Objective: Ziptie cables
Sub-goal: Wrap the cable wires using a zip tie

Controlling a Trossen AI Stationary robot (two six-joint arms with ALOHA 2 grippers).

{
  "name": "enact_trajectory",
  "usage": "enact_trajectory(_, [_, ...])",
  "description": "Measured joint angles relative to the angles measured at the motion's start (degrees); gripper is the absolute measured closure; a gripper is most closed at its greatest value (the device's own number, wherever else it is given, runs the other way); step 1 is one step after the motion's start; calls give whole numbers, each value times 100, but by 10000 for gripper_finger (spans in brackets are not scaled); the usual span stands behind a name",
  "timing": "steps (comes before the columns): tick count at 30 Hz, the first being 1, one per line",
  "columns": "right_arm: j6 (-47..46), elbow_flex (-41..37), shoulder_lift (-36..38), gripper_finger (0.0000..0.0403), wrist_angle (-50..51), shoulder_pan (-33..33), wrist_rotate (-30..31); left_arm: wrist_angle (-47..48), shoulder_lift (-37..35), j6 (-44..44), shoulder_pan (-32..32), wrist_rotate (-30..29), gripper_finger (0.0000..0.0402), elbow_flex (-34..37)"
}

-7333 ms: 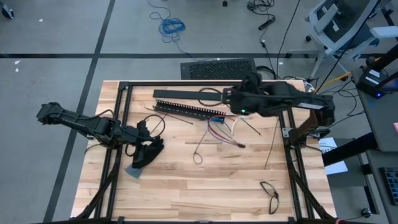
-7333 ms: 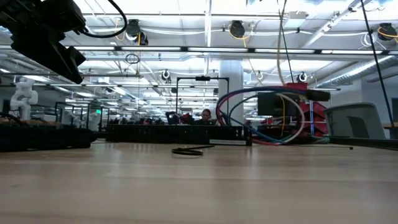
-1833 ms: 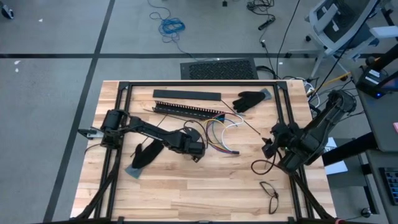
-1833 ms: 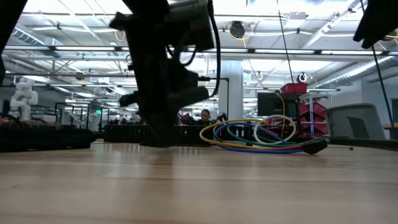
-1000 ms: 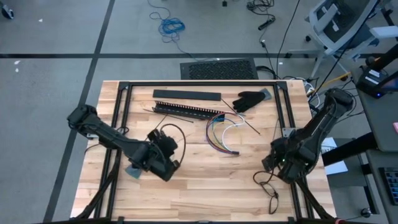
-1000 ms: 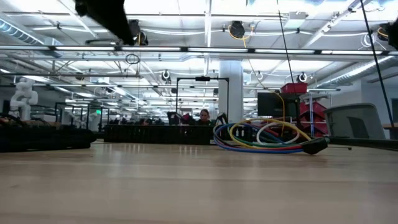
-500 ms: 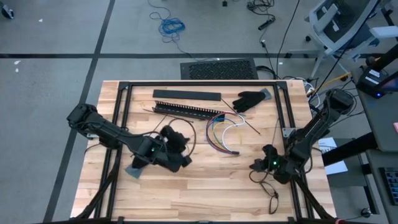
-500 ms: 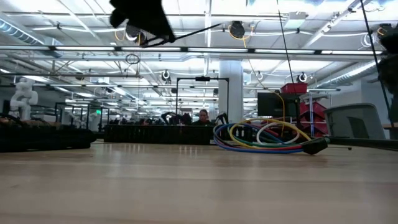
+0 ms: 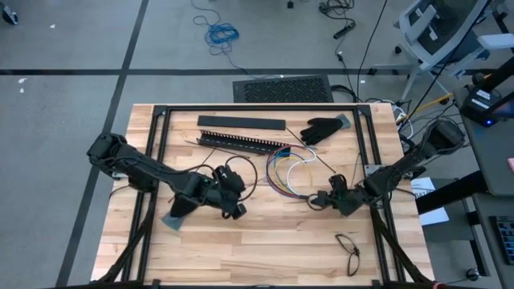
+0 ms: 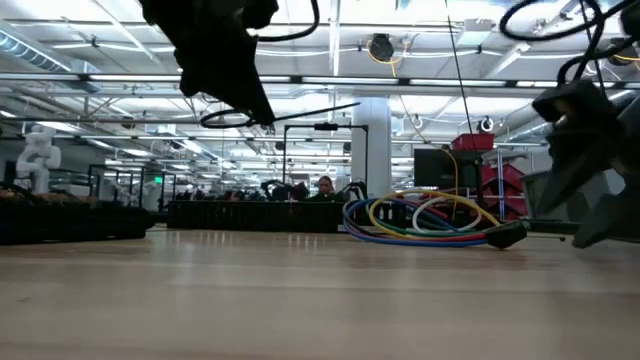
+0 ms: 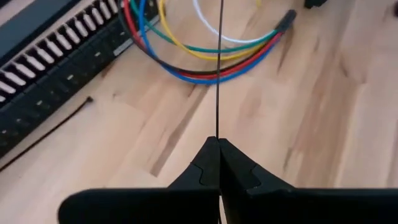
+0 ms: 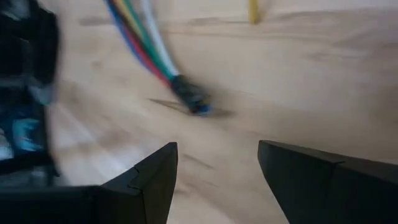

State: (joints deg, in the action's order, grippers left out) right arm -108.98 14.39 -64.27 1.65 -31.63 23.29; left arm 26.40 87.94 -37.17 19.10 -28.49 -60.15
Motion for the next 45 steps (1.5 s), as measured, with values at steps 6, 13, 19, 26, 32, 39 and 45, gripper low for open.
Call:
enact_trajectory(6, [332,8,4,181,323,674,164,-66,0,41,-38,2,401,8])
enact_trajectory(13, [1887,78,-7,195,109,1599,-366,-62,0,47,-21,0,401,8])
enact_trajectory(19, [3840,839,-65,235,460,2156,-747,-53,0,63,140,-241,401,8])
enact_trajectory(26, [6565,2098,-936,243,1488,2637,-977,-14,-318,17,309,-562,401,10])
enact_trajectory(32, [8167,2788,-1941,191,2121,2719,-1467,155,-979,2,536,-1284,401,10])
enact_trajectory(39, [8960,3599,-2509,139,2456,2582,-1609,485,-1575,-3,757,-1909,401,8])
enact_trajectory(45, [8878,4069,-3164,126,2513,2423,-1612,883,-1725,-7,762,-1993,401,8])
